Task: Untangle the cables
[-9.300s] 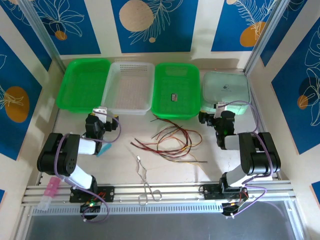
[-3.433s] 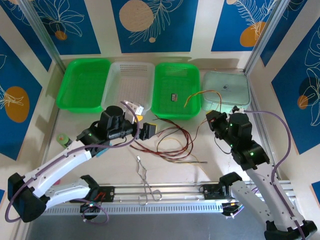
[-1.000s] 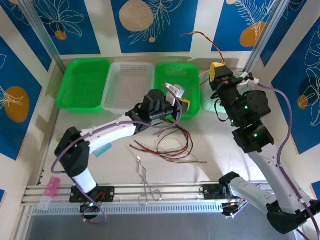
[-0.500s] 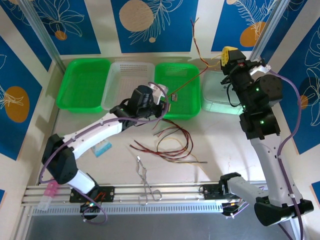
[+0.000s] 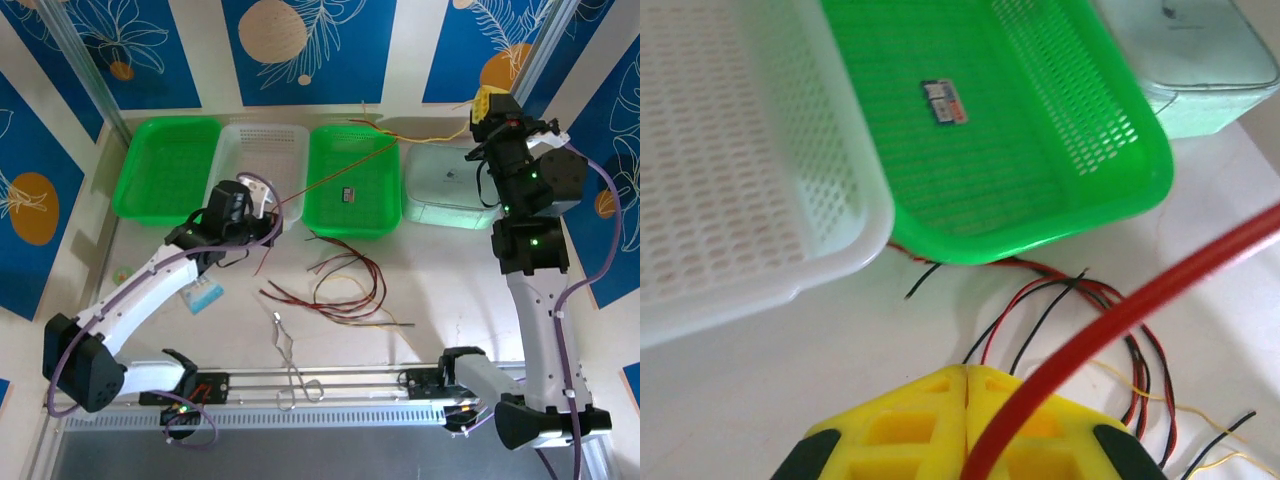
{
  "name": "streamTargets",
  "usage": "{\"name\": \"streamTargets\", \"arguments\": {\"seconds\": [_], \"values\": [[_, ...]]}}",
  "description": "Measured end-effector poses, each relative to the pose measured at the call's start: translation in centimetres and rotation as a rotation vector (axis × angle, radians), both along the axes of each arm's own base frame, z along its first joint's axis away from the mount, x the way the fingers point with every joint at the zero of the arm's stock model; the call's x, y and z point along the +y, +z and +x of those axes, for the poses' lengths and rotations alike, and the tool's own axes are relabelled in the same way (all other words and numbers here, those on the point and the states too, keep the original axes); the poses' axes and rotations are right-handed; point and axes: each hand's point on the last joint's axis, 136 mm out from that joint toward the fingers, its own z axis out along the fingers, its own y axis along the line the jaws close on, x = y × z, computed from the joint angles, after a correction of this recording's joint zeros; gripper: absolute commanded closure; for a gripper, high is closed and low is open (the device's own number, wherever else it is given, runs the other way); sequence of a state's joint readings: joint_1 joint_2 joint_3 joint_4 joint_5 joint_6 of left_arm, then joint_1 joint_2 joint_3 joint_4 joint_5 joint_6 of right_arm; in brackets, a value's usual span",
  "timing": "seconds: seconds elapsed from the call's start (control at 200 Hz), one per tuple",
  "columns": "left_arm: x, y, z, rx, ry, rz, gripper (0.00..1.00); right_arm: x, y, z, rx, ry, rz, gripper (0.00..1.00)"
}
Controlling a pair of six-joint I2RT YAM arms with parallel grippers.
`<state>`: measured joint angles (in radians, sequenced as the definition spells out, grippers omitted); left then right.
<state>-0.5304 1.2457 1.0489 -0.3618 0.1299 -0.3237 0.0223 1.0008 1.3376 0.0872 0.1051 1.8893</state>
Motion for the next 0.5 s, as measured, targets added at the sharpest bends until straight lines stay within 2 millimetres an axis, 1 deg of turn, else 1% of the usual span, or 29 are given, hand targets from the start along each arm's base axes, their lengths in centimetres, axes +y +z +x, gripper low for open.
{"name": "streamTargets", "arguments": {"seconds": [0.05,0.145,0.26,0.38,0.435,0.5], "values": [[0.9,0.2,0.0,0.004,0.018,-0.001,1.0,-0.3,-0.1,-0.1,0.003,-0.003,0.006,1.0],[3.1,1.2,0.4,-0.007,0.069,-0.016,1.0,-0.8,-0.5,-0.1,0.017,-0.004,0.012,1.0],[5.5,1.9,1.0,-0.006,0.131,-0.026,1.0,-0.4,-1.1,-0.2,0.044,0.018,0.004,1.0],[6.9,2.8,1.7,-0.004,0.17,-0.034,1.0,-0.2,-1.6,-0.7,0.06,0.033,0.001,1.0],[7.4,3.2,2.2,-0.006,0.185,-0.041,1.0,-0.4,-1.8,-0.9,0.067,0.029,0.0,1.0],[8.1,3.0,2.9,0.011,0.204,-0.041,1.0,-1.1,-1.6,-1.1,0.06,0.008,0.001,1.0]]}}
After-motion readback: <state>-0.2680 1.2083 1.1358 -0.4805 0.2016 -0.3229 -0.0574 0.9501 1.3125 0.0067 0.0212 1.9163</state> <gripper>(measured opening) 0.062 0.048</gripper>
